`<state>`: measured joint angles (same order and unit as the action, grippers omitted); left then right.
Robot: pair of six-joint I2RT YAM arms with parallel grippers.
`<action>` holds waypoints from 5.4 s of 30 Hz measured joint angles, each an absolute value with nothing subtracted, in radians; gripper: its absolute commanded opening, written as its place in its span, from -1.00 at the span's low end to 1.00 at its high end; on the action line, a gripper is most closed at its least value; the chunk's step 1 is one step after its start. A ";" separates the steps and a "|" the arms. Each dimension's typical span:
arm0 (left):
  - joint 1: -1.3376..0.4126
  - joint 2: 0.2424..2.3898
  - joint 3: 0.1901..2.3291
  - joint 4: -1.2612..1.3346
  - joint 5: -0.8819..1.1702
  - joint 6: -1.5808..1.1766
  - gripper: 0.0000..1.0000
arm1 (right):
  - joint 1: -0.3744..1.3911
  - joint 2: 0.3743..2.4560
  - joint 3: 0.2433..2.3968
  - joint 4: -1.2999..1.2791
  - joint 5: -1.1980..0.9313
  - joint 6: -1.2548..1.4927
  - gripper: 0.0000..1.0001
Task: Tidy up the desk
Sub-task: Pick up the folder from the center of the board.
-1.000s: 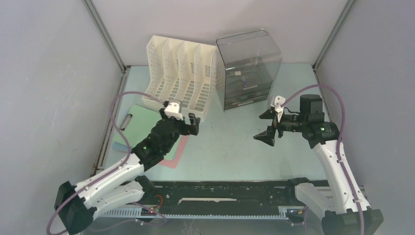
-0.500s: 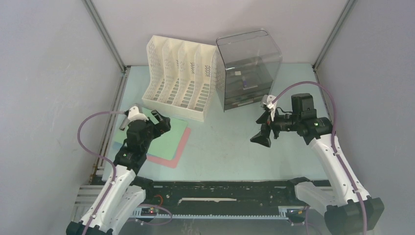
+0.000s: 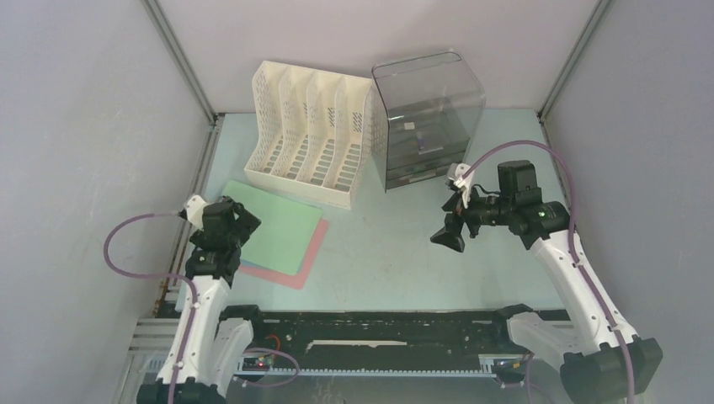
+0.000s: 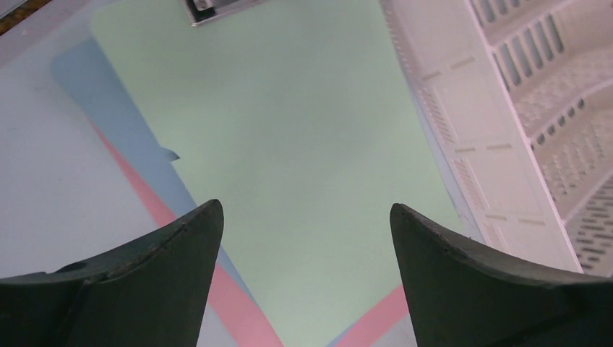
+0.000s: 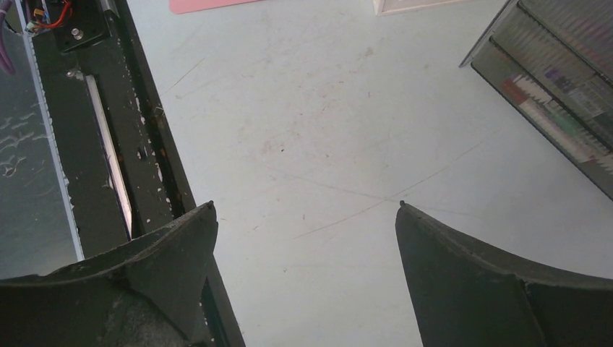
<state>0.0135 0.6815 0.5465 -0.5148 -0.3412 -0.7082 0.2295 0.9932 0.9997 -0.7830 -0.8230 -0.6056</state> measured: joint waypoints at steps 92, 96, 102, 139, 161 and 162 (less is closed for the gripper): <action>0.640 1.039 0.130 0.551 0.384 -1.101 0.32 | 0.049 1.135 0.988 -0.830 -0.934 -0.710 0.99; 0.640 1.055 0.125 0.612 0.428 -1.130 0.14 | 0.048 1.125 0.988 -0.830 -0.942 -0.711 0.99; 0.640 1.055 0.125 0.629 0.447 -1.125 -0.34 | 0.048 1.116 0.988 -0.832 -0.947 -0.713 0.99; 0.640 0.461 0.266 0.213 0.504 -0.998 -1.00 | 0.053 1.019 0.988 -0.854 -0.986 -0.724 0.99; 0.639 0.423 0.477 0.368 0.643 -0.968 -1.00 | 0.071 0.993 0.988 -0.856 -0.987 -0.728 0.99; 0.637 0.427 0.485 0.378 0.641 -0.968 -1.00 | 0.072 0.993 0.988 -0.855 -0.987 -0.729 0.99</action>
<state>0.6369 0.4271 0.4847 0.3782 0.6411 -0.9676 0.0719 0.9932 0.9882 -0.8555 -0.9871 -0.7288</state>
